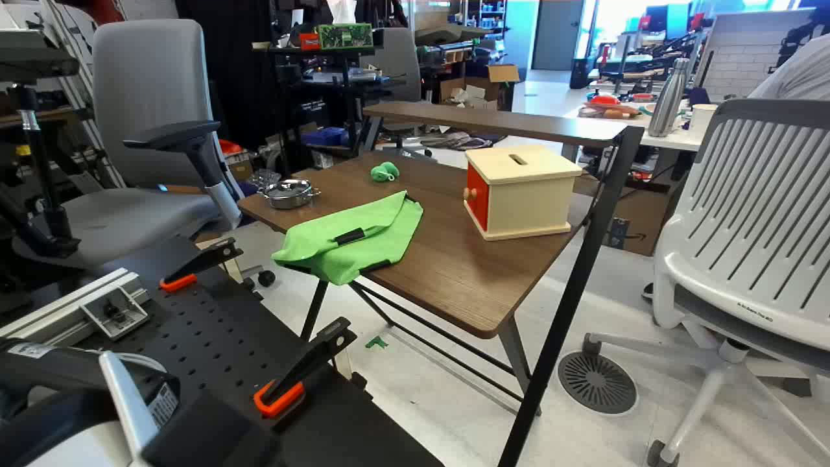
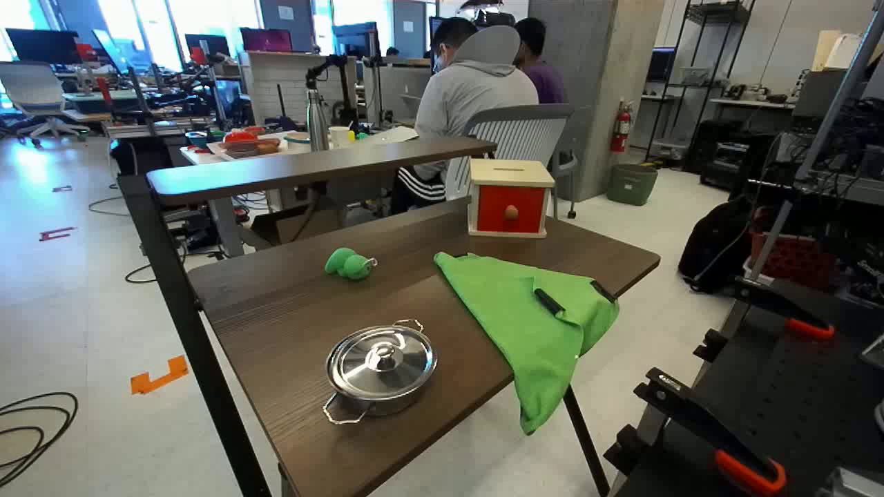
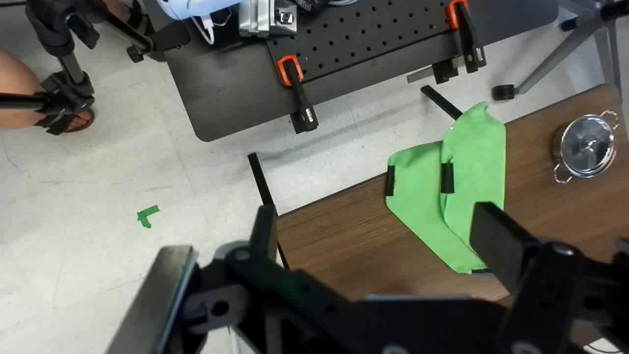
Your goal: Remove the silver lid from the silver pot
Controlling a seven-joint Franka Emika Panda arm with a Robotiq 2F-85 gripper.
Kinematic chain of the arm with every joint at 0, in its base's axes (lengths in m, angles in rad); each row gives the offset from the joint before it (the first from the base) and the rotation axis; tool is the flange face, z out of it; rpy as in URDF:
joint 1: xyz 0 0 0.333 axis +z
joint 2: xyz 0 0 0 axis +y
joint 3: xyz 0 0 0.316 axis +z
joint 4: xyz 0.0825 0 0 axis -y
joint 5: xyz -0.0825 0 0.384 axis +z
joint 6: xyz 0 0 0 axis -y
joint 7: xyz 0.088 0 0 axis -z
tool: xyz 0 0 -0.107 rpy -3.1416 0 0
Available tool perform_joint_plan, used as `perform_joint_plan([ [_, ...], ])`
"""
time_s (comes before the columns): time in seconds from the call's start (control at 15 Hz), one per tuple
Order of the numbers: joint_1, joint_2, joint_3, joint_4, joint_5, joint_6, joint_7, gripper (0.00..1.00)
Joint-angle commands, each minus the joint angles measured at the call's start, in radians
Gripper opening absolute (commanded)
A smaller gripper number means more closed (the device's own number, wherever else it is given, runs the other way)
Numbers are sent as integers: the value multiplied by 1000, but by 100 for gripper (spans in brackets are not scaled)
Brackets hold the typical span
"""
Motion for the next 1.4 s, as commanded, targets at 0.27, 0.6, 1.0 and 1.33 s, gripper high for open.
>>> perform_joint_plan([
  [0.27, -21, 2, 19, 3, 4, -2, -4, 100],
  [0.6, -21, 2, 19, 3, 4, -2, -4, 100],
  [1.0, 18, -9, 100, -82, -37, 106, 28, 100],
  [1.33, 82, 14, 198, -151, -24, 236, 21, 100],
])
